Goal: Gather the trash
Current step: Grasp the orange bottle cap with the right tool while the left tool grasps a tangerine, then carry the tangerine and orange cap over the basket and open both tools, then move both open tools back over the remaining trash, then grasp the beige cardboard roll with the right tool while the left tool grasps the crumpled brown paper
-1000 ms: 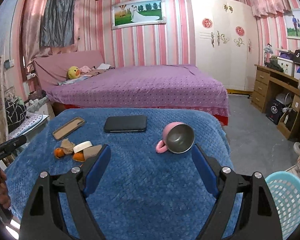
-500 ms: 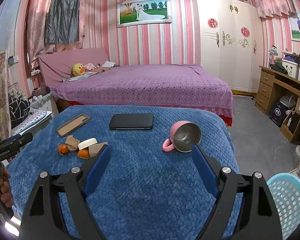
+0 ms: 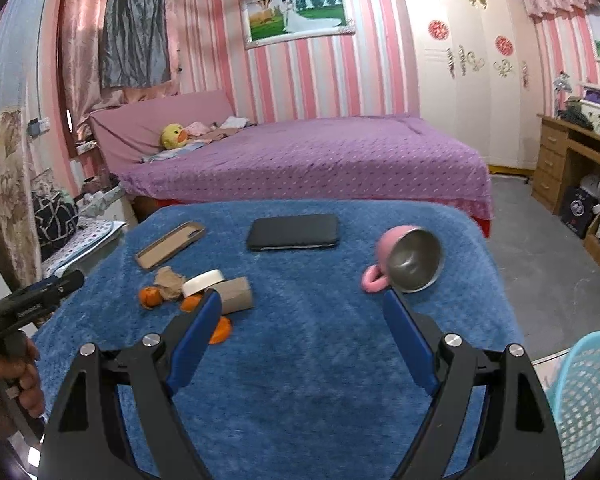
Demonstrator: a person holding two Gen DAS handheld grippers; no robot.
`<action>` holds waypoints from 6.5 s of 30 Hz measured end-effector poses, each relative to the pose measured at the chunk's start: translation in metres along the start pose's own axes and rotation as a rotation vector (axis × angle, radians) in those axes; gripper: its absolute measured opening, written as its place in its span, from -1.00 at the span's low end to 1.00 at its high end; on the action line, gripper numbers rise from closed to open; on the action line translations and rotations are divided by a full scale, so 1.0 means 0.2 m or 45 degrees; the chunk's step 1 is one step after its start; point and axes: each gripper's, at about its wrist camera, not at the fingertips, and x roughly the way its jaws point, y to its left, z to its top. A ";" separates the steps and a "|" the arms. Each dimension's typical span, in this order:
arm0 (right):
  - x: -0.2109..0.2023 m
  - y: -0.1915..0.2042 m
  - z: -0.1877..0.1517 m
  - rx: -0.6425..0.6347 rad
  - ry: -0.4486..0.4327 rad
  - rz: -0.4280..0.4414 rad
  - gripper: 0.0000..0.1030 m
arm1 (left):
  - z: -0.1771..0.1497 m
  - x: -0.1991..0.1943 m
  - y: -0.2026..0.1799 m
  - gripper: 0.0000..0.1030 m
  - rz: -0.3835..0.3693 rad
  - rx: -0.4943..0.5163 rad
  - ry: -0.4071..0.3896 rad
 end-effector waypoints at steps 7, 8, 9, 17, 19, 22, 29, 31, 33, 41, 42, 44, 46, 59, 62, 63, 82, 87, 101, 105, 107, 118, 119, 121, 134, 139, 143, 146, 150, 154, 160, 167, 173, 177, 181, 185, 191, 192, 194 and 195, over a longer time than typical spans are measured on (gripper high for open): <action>0.34 0.28 -0.06 -0.132 0.187 0.087 0.58 | -0.03 0.11 0.07 0.69 0.019 -0.003 0.098; 0.38 0.32 -0.08 -0.155 0.212 0.092 0.58 | -0.06 0.14 0.07 0.69 0.025 0.008 0.127; 0.44 0.36 -0.10 -0.185 0.242 0.094 0.58 | -0.08 0.17 0.08 0.69 0.032 0.016 0.152; 0.72 0.46 -0.18 -0.192 0.403 0.078 0.30 | -0.10 0.28 0.10 0.69 0.030 0.011 0.205; 0.78 0.47 -0.20 -0.193 0.443 0.094 0.11 | -0.09 0.31 0.09 0.69 0.021 0.016 0.209; 0.82 0.48 -0.24 -0.236 0.463 0.083 -0.11 | -0.10 0.37 0.07 0.69 0.022 0.032 0.232; 0.69 0.38 -0.15 -0.217 0.396 0.138 -0.23 | -0.06 0.51 0.00 0.69 0.005 0.038 0.242; 0.64 0.34 -0.11 -0.218 0.361 0.129 -0.23 | -0.05 0.56 -0.02 0.68 0.003 0.052 0.253; 0.60 0.28 -0.08 -0.201 0.332 0.133 -0.23 | -0.05 0.60 -0.04 0.60 0.008 0.055 0.278; 0.58 0.15 -0.01 -0.140 0.298 0.121 -0.22 | -0.06 0.73 -0.06 -0.20 0.013 0.059 0.353; 0.58 0.16 -0.01 -0.144 0.295 0.120 -0.22 | -0.05 0.73 -0.06 -0.27 0.012 0.052 0.351; 0.58 0.18 -0.01 -0.154 0.292 0.126 -0.22 | -0.05 0.72 -0.05 -0.41 0.008 0.052 0.345; 0.57 0.20 -0.01 -0.166 0.291 0.129 -0.22 | -0.05 0.71 -0.04 -0.57 0.006 0.057 0.339; 0.34 0.21 -0.03 -0.166 0.217 0.110 -0.22 | -0.02 0.45 0.01 -0.71 -0.046 0.077 0.250; 0.27 0.20 -0.03 -0.155 0.203 0.102 -0.22 | 0.01 0.34 0.02 -0.71 -0.068 0.081 0.188; 0.25 0.19 -0.04 -0.149 0.197 0.097 -0.22 | 0.01 0.29 0.02 -0.71 -0.076 0.090 0.162; -0.12 0.00 0.04 -0.101 0.024 0.024 -0.23 | 0.06 -0.17 -0.25 -0.71 -0.285 0.143 -0.089; -0.27 -0.19 0.06 -0.033 -0.034 -0.037 -0.22 | 0.04 -0.21 -0.41 -0.71 -0.349 0.195 -0.100; -0.63 -0.61 0.11 0.023 -0.138 -0.260 -0.22 | 0.01 -0.25 -0.80 -0.71 -0.480 0.271 -0.053; -0.75 -0.77 0.11 0.083 -0.174 -0.363 -0.22 | -0.01 -0.29 -1.01 -0.71 -0.543 0.326 -0.050; -0.81 -0.86 0.10 0.134 -0.194 -0.401 -0.22 | -0.03 -0.30 -1.15 -0.71 -0.591 0.343 -0.043; -1.07 -1.22 0.03 0.240 -0.191 -0.564 -0.22 | -0.20 -0.40 -1.87 -0.71 -0.833 0.477 0.025; -1.09 -1.26 0.02 0.255 -0.195 -0.575 -0.22 | -0.23 -0.41 -1.94 -0.71 -0.858 0.498 0.039; -1.10 -1.29 0.01 0.281 -0.202 -0.581 -0.22 | -0.29 -0.42 -2.06 -0.71 -0.890 0.536 0.063; -1.15 -1.43 -0.02 0.337 -0.215 -0.605 -0.22 | -0.42 -0.45 -2.29 0.47 -0.949 0.606 0.064; -1.08 -1.40 -0.03 0.293 -0.154 -0.679 0.54 | -0.29 -0.35 -1.97 0.49 -0.789 0.513 0.060; -1.07 -1.38 -0.01 0.308 -0.164 -0.646 0.54 | -0.19 -0.27 -1.62 0.49 -0.622 0.481 0.026; -1.07 -1.33 0.00 0.306 -0.195 -0.645 0.54 | -0.14 -0.20 -1.32 0.50 -0.455 0.448 0.003; -0.99 -1.20 0.04 0.272 -0.218 -0.569 0.54 | -0.09 -0.08 -0.93 0.50 -0.279 0.313 0.027; -0.81 -1.02 0.07 0.195 -0.190 -0.475 0.56 | -0.07 0.04 -0.61 0.50 -0.119 0.175 0.061; -0.51 -0.64 0.08 0.077 -0.128 -0.300 0.60 | -0.04 0.10 -0.39 0.52 -0.059 0.093 0.072; -0.16 -0.28 0.04 0.029 -0.039 -0.131 0.63 | -0.04 0.13 -0.26 0.53 -0.052 0.032 0.089; 0.02 -0.06 0.01 -0.056 0.025 -0.067 0.63 | -0.03 0.14 -0.18 0.54 -0.030 0.035 0.088; 0.10 0.02 0.00 -0.088 0.058 -0.042 0.63 | -0.02 0.17 -0.10 0.54 -0.019 -0.020 0.103; 0.20 0.08 0.01 -0.113 0.089 -0.024 0.63 | 0.00 0.21 -0.06 0.54 -0.016 -0.056 0.111; 0.29 0.13 0.02 -0.150 0.118 0.002 0.63 | 0.02 0.25 -0.04 0.54 -0.008 -0.049 0.117; 0.48 0.26 0.01 -0.234 0.168 0.021 0.66 | 0.03 0.34 0.04 0.54 0.030 -0.076 0.159; 0.51 0.27 0.00 -0.240 0.182 0.027 0.66 | 0.03 0.36 0.05 0.54 0.033 -0.085 0.169; 0.56 0.30 -0.01 -0.237 0.205 0.046 0.66 | 0.02 0.39 0.06 0.54 0.037 -0.087 0.190; 0.59 0.31 -0.01 -0.230 0.216 0.057 0.66 | 0.01 0.39 0.06 0.54 0.041 -0.077 0.197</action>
